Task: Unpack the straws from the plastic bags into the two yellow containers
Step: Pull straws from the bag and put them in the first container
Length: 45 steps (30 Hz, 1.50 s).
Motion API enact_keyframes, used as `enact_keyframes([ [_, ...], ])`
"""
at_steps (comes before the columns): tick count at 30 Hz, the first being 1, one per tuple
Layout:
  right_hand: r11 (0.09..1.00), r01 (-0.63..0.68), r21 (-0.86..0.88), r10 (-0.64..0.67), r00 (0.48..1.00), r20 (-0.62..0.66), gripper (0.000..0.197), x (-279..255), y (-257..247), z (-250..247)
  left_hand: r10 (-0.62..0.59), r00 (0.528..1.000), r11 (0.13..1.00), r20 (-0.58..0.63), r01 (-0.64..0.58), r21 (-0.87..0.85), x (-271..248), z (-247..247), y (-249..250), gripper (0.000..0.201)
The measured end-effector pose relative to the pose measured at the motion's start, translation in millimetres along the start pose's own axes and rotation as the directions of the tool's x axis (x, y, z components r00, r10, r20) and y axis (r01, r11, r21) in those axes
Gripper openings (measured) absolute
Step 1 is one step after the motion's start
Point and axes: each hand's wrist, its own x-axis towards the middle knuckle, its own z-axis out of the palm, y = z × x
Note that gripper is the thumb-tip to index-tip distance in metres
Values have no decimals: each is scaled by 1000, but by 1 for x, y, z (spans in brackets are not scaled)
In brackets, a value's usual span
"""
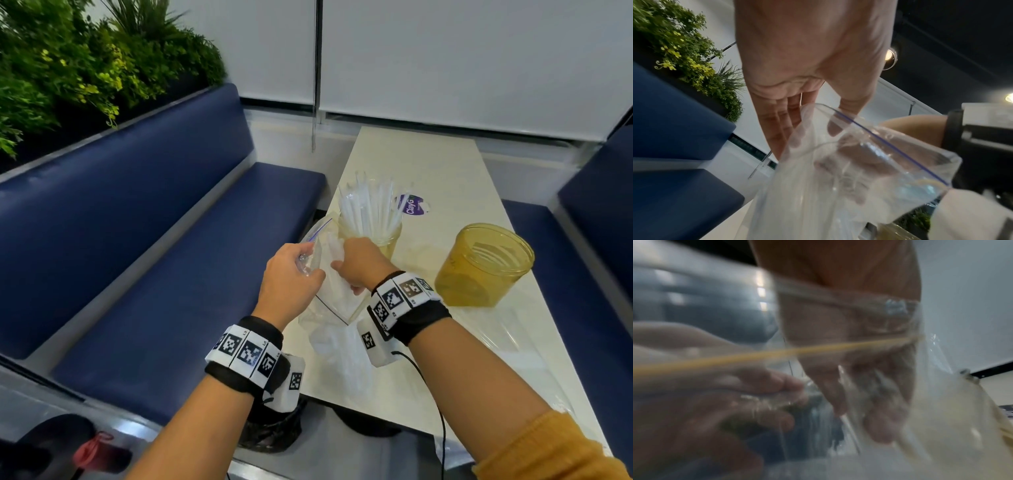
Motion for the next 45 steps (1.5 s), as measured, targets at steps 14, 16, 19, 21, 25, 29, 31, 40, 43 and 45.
enact_keyframes([
  [14,958,262,113,-244,958,-151,21,-21,-24,-44,-6,993,999,118,12,-49,6,17,8,49],
  [16,946,289,147,-269,952,-143,22,-22,-28,-42,-1,995,995,100,12,-104,8,24,5,41],
  [19,943,316,104,-298,941,-163,28,-19,-34,-36,-19,999,974,35,26,-225,11,33,-1,27],
  [21,942,323,93,-303,935,-183,33,-18,-35,-33,-26,1000,970,3,26,-242,12,36,-3,20],
  [25,931,348,107,-311,913,-263,44,-15,-34,-39,1,1000,967,-21,-7,-255,11,37,0,27],
  [29,849,485,210,-348,812,-468,53,-17,-45,-63,1,1000,973,-12,-4,-232,10,40,0,24],
  [31,795,581,172,-430,741,-515,42,-13,-55,-67,18,1000,986,-20,-21,-167,11,41,0,22],
  [40,793,573,207,-493,803,-335,18,2,-54,-20,-45,992,977,-117,19,-214,14,39,-1,40],
  [43,714,522,467,-324,837,-442,70,-1,-54,-23,-34,984,969,-174,-10,-247,15,35,3,36],
  [45,740,436,512,-252,886,-389,81,-6,-53,-18,3,987,973,-160,-39,-226,17,31,5,19],
])
